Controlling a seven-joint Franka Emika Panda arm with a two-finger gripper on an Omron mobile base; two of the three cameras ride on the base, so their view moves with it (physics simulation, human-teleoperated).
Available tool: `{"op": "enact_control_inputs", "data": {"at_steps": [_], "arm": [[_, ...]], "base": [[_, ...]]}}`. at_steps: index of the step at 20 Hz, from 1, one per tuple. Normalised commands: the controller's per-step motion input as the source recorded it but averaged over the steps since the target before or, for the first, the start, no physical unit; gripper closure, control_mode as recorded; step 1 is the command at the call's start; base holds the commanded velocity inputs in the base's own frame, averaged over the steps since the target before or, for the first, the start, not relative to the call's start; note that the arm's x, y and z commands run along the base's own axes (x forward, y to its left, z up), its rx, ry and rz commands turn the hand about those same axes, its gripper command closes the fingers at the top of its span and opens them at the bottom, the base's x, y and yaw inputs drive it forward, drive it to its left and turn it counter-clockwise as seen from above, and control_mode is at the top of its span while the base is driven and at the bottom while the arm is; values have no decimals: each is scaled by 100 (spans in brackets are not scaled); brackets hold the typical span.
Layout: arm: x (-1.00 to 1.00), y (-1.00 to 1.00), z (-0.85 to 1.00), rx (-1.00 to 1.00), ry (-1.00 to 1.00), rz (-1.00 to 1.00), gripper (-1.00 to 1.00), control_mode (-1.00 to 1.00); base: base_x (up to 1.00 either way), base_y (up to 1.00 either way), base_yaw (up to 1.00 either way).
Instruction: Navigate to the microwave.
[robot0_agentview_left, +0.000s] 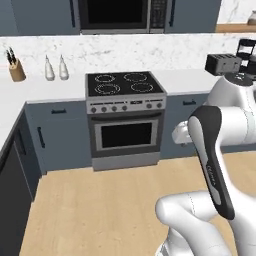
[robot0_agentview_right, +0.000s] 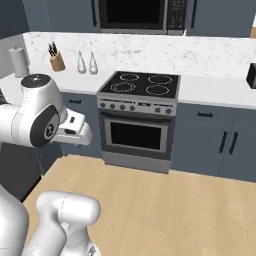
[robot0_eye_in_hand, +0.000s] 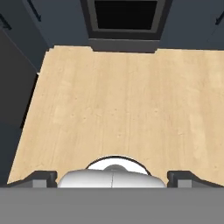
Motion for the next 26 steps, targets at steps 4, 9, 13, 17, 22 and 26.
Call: {"op": "enact_control_inputs", "data": {"at_steps": [4,9,13,17,22,26], "arm": [[0,0,0,0,0,0,-100,100],[0,0,0,0,0,0,-100,100],[0,0,0,0,0,0,-100,100],[0,0,0,0,0,0,-100,100],[0,0,0,0,0,0,-100,100],[0,0,0,0,0,0,-100,100]], "base": [[100,-44,0],[100,-15,0],[100,0,0],[100,0,0],[100,3,0],[100,24,0]]}}
